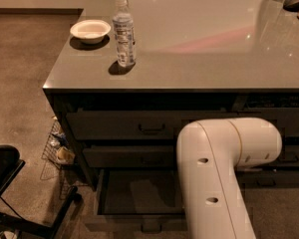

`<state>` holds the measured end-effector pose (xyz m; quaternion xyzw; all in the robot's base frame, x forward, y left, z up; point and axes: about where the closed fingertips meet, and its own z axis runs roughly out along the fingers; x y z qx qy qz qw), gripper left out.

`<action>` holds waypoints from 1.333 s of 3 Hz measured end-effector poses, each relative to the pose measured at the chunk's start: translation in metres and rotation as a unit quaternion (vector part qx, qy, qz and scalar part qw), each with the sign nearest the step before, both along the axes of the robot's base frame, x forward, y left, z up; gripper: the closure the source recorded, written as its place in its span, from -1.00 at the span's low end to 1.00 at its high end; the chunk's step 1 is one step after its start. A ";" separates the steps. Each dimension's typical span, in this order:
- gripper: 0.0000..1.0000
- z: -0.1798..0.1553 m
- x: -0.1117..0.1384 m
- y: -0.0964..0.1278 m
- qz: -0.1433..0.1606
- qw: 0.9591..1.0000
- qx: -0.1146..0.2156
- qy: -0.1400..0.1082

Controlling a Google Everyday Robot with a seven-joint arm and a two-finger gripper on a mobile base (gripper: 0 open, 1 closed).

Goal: Open bottom drawer

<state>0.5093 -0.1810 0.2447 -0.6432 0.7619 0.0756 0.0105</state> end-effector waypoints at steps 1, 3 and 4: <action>1.00 -0.054 0.019 -0.008 0.011 0.999 0.034 0.010; 1.00 -0.085 0.031 -0.015 0.006 0.998 0.060 0.013; 1.00 -0.079 -0.008 -0.012 0.005 0.997 0.061 0.050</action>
Offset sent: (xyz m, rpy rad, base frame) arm 0.0581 -0.0163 -0.1033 0.1818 -0.0374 0.0195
